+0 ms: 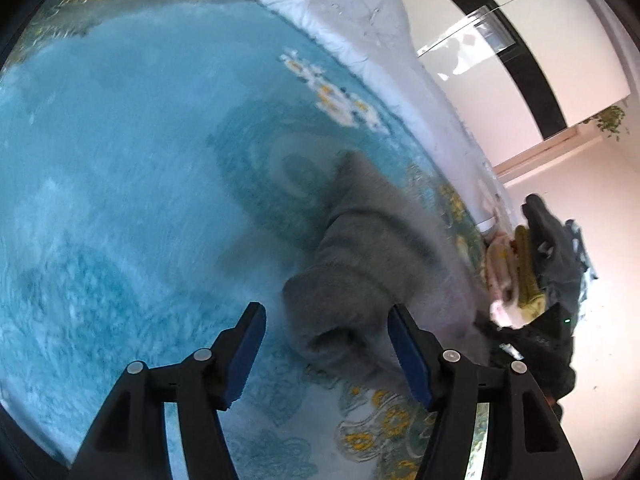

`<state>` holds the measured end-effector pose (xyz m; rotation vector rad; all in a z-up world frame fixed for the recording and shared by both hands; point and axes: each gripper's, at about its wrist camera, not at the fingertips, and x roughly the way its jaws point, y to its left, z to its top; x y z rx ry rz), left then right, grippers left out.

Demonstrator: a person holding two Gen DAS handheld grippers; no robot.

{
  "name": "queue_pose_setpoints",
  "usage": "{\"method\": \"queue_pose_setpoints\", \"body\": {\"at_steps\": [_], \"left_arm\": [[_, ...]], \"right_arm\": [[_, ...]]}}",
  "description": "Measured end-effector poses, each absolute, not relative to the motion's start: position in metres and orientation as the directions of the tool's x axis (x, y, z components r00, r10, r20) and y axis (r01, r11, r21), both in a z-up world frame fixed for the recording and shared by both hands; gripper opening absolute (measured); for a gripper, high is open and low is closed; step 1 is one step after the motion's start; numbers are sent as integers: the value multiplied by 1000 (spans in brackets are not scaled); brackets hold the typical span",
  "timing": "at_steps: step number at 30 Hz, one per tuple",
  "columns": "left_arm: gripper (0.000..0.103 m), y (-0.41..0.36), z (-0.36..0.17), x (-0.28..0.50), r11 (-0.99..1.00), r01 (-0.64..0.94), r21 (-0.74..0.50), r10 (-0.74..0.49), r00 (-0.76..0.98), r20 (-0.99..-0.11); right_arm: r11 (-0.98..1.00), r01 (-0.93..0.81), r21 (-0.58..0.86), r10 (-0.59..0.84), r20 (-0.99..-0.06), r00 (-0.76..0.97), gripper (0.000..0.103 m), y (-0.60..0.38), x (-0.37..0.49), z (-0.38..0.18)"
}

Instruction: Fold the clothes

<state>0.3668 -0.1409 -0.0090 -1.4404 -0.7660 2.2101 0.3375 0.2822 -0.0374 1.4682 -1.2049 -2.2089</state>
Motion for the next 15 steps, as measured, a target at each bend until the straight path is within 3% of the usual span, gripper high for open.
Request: {"method": "queue_pose_setpoints", "body": {"at_steps": [7, 8, 10, 13, 15], "left_arm": [[65, -140, -24, 355, -806, 17, -592, 538, -396, -744], [61, -141, -30, 356, -799, 29, -601, 543, -395, -741], [40, -144, -38, 361, -775, 40, -631, 567, -397, -721], [26, -140, -36, 365, -783, 15, -622, 564, -406, -719], [24, -138, -35, 368, -791, 5, -612, 558, -403, -725]], "right_arm": [[-648, -235, 725, -582, -669, -462, 14, 280, 338, -38], [-643, -239, 727, -586, -669, -458, 16, 281, 339, -40], [-641, -246, 727, -588, -671, -451, 18, 281, 340, -43], [-640, -253, 726, -589, -674, -446, 18, 280, 341, -46], [-636, -257, 727, -590, -673, -446, 18, 281, 341, -45]]}}
